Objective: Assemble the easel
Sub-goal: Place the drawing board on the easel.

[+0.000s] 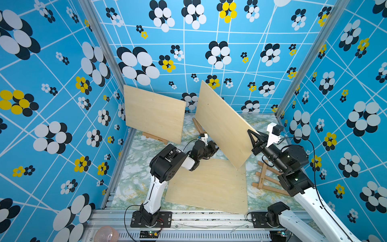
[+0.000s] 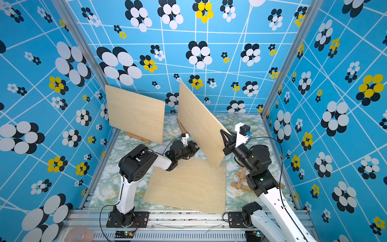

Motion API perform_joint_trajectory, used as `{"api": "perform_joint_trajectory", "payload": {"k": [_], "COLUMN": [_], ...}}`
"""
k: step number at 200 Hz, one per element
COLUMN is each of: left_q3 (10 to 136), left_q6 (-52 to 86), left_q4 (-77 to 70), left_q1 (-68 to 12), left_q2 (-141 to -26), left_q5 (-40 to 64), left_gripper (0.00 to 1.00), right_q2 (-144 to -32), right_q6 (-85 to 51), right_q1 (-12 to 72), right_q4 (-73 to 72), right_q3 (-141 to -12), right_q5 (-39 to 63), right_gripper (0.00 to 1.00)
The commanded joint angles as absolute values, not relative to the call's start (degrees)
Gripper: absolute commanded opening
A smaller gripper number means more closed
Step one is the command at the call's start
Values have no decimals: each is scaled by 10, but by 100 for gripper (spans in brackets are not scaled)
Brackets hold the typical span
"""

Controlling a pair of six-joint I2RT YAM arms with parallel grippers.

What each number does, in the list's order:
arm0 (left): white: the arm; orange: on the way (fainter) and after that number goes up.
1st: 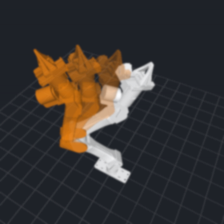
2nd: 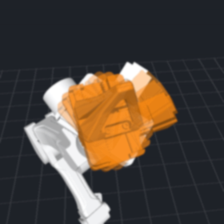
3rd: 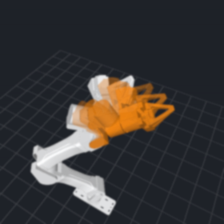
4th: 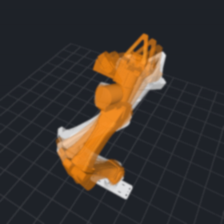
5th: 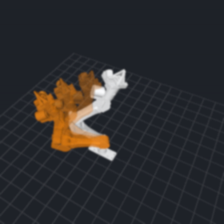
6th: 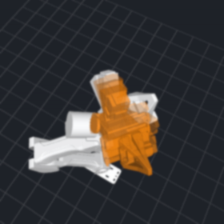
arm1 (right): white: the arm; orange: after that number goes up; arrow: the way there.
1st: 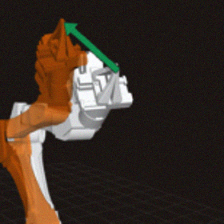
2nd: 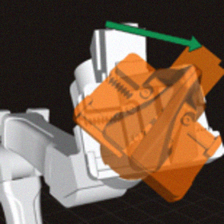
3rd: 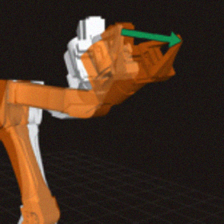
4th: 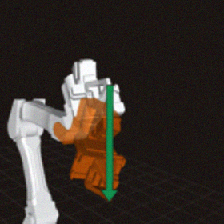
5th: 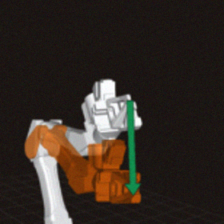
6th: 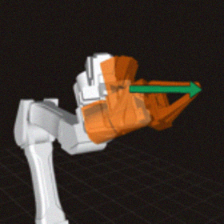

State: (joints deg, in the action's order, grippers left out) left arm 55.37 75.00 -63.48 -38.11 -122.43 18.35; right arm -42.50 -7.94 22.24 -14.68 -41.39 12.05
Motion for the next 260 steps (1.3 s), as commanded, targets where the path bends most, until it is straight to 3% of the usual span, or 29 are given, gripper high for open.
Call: {"api": "perform_joint_trajectory", "payload": {"k": [1,260], "left_q3": [583,616], "left_q6": [744,750], "left_q4": [-719,-691], "left_q1": [-381,-346], "left_q2": [-1237,-1290], "left_q5": [202,254], "left_gripper": [4,3], "right_q2": [-400,-462], "right_q6": [-70,-35], "right_q1": [264,278], "right_q4": [-197,-240], "right_q3": [-434,-414], "right_q5": [114,69], "right_gripper": [0,0]}}
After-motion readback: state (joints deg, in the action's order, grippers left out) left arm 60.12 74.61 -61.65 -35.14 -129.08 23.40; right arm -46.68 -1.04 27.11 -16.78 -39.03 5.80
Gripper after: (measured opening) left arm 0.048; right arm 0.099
